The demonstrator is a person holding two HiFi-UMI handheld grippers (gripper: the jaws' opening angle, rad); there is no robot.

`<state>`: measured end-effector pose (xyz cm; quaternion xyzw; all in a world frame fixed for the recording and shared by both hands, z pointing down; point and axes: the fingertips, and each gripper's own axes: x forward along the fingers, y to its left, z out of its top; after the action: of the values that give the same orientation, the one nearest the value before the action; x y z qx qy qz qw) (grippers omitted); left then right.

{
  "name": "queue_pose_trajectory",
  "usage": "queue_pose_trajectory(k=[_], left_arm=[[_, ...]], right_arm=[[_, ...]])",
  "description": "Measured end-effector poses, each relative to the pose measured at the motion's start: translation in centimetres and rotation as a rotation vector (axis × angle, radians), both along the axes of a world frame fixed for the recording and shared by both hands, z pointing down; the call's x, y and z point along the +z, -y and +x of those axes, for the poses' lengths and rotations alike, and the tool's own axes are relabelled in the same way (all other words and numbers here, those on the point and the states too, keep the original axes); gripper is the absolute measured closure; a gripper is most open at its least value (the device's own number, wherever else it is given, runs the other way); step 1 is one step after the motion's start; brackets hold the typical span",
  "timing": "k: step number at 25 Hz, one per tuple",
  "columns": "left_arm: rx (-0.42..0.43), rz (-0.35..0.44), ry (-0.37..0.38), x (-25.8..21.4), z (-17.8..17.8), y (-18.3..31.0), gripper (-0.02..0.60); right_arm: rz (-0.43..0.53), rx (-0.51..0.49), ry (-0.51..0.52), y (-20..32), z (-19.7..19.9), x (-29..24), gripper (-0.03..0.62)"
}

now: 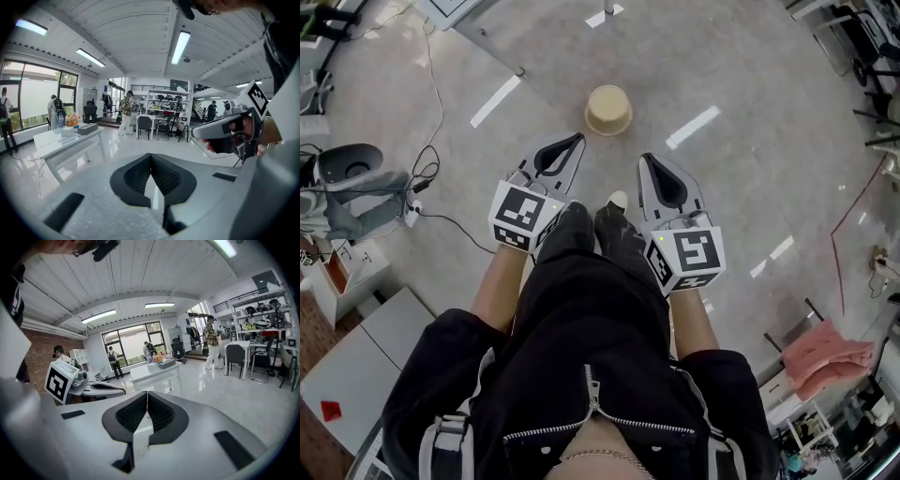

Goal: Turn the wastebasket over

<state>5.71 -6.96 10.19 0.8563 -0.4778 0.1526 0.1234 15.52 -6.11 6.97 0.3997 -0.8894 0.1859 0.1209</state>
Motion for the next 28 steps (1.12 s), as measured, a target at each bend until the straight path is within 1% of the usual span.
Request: queue_pose_trajectory(k=[4,9,14,18,23,28], left_arm=[[-0.025,-0.018,0.004,0.9,-1.5,0.7,0.577],[-0.033,-0.025,-0.005,1.5,-3.8,2.8,0.577],[-0.044,-0.032,-0.021,1.9,-7.3,5.8,0.577],[-0.04,-0.02,-0.041,1.7,-9.7,8.5,0.577],[-0.01,-0.001,-0.053,1.3,-11.1,12.0,0.577],[0.003,0.035,-0.057,0.1,-11.2,14.3,0.577]], right_arm=[[-0.013,0.003,0.001,1.6,-0.4,0.7,0.583],[-0.028,0.007,-0.011,3.8,-2.2,1.5,0.582],[-0.036,0.01,-0.025,6.6,-5.4,1.5,0.582],[-0.017,0.009,-0.046,9.6,-8.4,1.0,0.583],[0.039,0.031,-0.057,12.7,-10.2,-0.7,0.582],[0.047,0.045,-0.063,14.1,-10.5,-1.2,0.582]])
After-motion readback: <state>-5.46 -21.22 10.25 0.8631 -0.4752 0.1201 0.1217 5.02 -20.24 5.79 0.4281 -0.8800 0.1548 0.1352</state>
